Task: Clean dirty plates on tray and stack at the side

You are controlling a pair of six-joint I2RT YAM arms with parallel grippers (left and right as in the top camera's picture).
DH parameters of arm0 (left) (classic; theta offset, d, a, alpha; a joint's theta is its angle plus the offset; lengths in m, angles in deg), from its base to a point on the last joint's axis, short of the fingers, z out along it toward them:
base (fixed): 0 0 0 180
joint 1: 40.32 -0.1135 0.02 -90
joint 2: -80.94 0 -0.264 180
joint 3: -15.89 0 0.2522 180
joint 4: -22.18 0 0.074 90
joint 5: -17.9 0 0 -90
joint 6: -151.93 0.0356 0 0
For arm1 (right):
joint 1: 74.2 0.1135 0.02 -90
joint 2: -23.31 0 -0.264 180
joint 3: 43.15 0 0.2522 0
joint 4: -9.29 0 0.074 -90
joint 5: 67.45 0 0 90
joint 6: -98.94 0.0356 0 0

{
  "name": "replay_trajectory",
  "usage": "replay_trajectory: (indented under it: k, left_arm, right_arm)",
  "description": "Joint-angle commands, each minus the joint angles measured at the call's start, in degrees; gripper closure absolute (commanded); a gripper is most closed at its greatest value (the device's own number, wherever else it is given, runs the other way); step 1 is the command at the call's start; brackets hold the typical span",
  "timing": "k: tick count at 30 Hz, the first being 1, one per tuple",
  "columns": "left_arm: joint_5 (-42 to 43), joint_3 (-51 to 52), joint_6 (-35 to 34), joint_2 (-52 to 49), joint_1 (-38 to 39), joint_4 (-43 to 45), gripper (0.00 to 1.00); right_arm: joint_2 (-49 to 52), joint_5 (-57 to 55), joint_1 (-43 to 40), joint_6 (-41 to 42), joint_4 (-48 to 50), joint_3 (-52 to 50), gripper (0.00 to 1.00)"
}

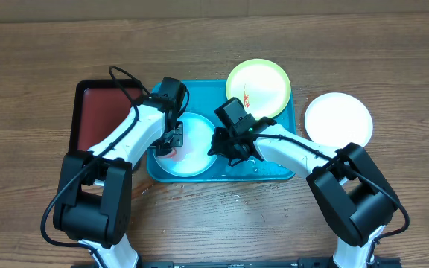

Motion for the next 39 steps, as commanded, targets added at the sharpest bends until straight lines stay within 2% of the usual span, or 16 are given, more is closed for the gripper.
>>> replay_trajectory:
  k: [1,6,8,13,17,24,26,28,32,34,39]
  left_arm:
    - [11.3,-0.2,5.5,-1.0,-0.3,-1.6,0.96]
    - [34.6,-0.2,20.2,-1.0,-0.3,-2.2,0.96]
    - [37.7,-0.2,21.5,-1.0,-0.3,-1.2,0.96]
    - [37.4,-0.2,21.4,-1.0,-0.3,4.0,0.96]
    - [28.7,-0.2,16.9,-1.0,-0.3,8.6,0.96]
    - [-0.5,-0.2,3.7,-1.0,-0.4,9.9,0.96]
    - [-5.2,-0.2,1.1,-1.0,-0.4,8.6,0.96]
    - [-6.1,-0.2,0.2,-1.0,-0.4,7.0,0.96]
    - [-1.9,-0.2,0.3,-1.0,-0.3,4.7,0.96]
    - [3.8,-0.2,2.0,-1.0,-0.3,4.6,0.96]
    - [25.1,-0.2,14.4,-1.0,-0.3,6.8,0.96]
  right_arm:
    - [0.4,0.1,0.0,0.2,-0.1,0.6,0.96]
    - [0.4,0.1,0.0,0.2,-0.1,0.6,0.96]
    - [0.4,0.1,0.0,0.2,-0.1,0.6,0.96]
    - [0.4,0.1,0.0,0.2,-0.1,0.6,0.96]
    - [0.4,0.1,0.0,0.2,-0.1,0.6,0.96]
    - [0.4,0.1,0.0,0.2,-0.1,0.6,0.96]
    - [0.4,0.1,0.0,0.2,-0.1,0.6,0.96]
    - [0.4,0.1,0.0,0.2,-0.1,0.6,0.96]
    - [0.4,0.1,0.0,0.2,-0.1,0.6,0.96]
    - [0.4,0.1,0.0,0.2,-0.1,0.6,0.96]
    - [0.4,0.1,0.0,0.2,-0.1,0.6,0.96]
